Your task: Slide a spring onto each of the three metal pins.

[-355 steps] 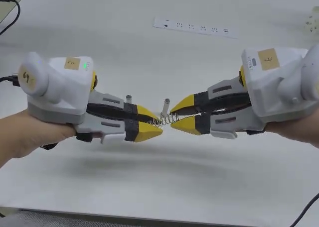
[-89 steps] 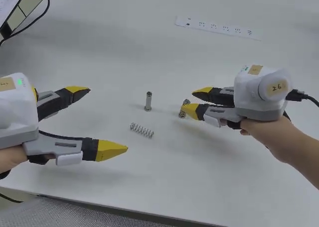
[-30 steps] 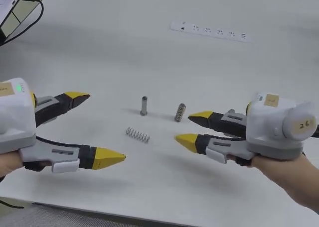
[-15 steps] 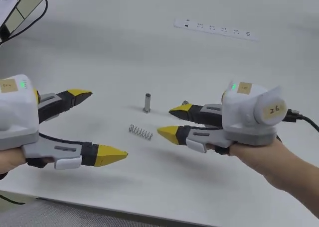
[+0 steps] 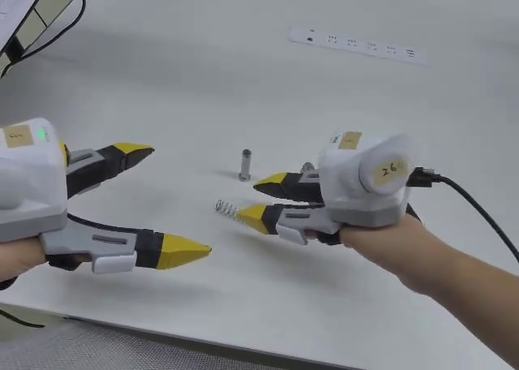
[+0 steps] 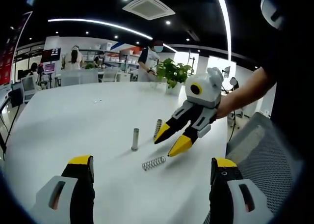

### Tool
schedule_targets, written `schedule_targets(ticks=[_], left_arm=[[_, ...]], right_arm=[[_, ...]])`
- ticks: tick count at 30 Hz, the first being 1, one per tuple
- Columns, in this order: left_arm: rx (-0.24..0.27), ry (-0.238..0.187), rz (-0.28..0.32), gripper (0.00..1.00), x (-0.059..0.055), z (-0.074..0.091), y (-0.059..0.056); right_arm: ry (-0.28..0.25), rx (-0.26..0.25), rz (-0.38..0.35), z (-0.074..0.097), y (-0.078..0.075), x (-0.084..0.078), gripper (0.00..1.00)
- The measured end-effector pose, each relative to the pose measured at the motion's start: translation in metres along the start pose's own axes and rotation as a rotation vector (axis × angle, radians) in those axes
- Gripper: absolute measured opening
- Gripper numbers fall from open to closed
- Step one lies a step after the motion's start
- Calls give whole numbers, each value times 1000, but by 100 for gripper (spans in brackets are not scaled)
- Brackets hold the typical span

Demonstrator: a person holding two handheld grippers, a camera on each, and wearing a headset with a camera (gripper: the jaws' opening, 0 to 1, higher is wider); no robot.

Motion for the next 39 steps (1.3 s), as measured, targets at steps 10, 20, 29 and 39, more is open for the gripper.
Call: schedule_targets(ticks=[10, 20, 29, 39], left_arm=[[-6, 11, -6, 97, -2, -1, -1], [-11, 17, -8, 96, -2, -4, -3], [-17, 22, -7, 96, -2, -6, -6], [-24, 29, -9, 95, -2, -7, -8]], right_arm=[[44, 2, -6, -10, 4, -15, 23], [69, 3, -5, -18, 8, -21, 20], [91, 10, 38, -19, 9, -27, 16], [109, -16, 81, -24, 5, -26, 10]])
Point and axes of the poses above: the centre of the closed fingertips' face, and the gripper's own axes: z roughly backward along the fingers, y roughly to its left, x roughly out of its top, the point moved 3 cm from there along z, roughly backward along the fingers
